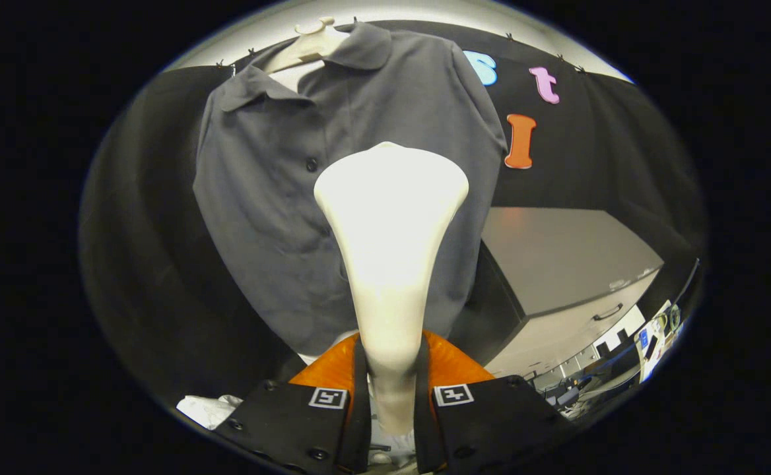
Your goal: Iron the clothes twice with a garment steamer, once on the left side and once on the right side.
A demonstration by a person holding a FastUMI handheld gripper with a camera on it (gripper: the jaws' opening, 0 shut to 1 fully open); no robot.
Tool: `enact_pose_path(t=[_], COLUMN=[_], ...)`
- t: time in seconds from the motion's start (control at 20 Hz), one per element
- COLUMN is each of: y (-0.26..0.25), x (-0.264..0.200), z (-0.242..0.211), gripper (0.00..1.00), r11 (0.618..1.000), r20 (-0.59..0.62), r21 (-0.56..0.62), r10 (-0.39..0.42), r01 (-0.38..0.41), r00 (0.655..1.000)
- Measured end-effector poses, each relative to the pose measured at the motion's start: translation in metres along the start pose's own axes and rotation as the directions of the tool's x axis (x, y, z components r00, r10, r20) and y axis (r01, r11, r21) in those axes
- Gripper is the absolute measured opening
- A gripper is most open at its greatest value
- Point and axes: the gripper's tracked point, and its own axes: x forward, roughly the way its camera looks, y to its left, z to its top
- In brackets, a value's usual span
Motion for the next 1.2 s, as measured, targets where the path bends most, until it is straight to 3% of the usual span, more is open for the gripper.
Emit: enact_pose_path(t=[0.4, 0.8, 1.2], y=[0.088, 0.142, 0.146], x=[-0.026, 0.002, 0.061], z=[0.074, 0.081, 0.073], gripper=[0.34, 0.34, 0.34], r11=[0.994, 0.985, 0.989], r20=[0.118, 0.096, 0.029], r21=[-0.050, -0.084, -0.083], r10=[0.097, 0.158, 0.122], r01=[-0.092, -0.151, -0.120], r00=[0.988, 0.983, 0.992])
